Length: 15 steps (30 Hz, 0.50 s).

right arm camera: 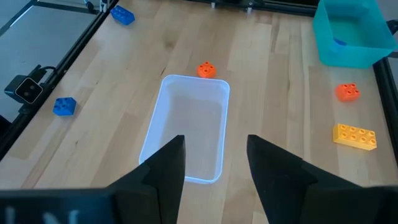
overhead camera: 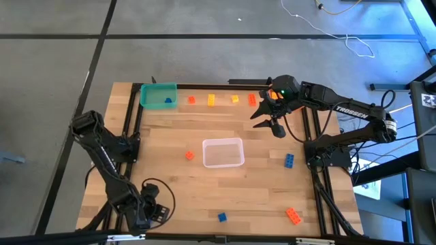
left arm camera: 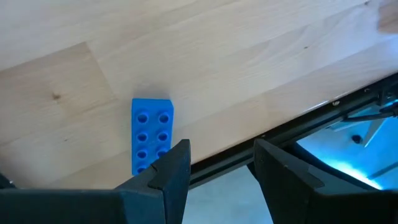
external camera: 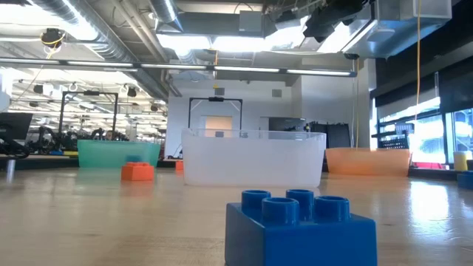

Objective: Sort & place blocks by color
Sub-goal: Put the bottom left blue game piece into the blue bin

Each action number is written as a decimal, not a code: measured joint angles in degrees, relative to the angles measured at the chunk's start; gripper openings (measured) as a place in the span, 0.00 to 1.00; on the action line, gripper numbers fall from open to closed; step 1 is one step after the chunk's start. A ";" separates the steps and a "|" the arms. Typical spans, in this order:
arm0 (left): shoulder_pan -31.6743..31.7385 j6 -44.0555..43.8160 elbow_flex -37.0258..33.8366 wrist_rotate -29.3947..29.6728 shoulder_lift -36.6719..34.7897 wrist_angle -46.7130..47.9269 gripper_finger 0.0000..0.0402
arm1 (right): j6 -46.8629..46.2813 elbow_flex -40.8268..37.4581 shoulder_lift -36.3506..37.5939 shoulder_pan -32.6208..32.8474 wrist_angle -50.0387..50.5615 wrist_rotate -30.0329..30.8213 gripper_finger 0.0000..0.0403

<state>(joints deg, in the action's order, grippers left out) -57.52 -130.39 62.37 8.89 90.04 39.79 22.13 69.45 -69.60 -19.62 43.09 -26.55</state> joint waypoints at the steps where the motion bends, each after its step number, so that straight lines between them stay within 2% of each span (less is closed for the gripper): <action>1: 0.02 0.00 0.00 -0.13 0.00 0.00 0.42 | 0.02 0.00 0.00 0.00 0.00 0.00 0.43; 6: 0.00 0.00 0.00 0.14 0.00 0.02 0.42 | 0.02 0.00 0.00 0.00 -0.01 0.00 0.43; 15: 0.01 -0.09 0.00 4.39 -0.04 0.07 0.42 | 0.01 0.00 0.00 0.00 -0.01 0.01 0.43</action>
<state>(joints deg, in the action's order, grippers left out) -57.51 -130.48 62.37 13.28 90.00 39.86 22.14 69.45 -69.60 -19.62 43.08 -26.53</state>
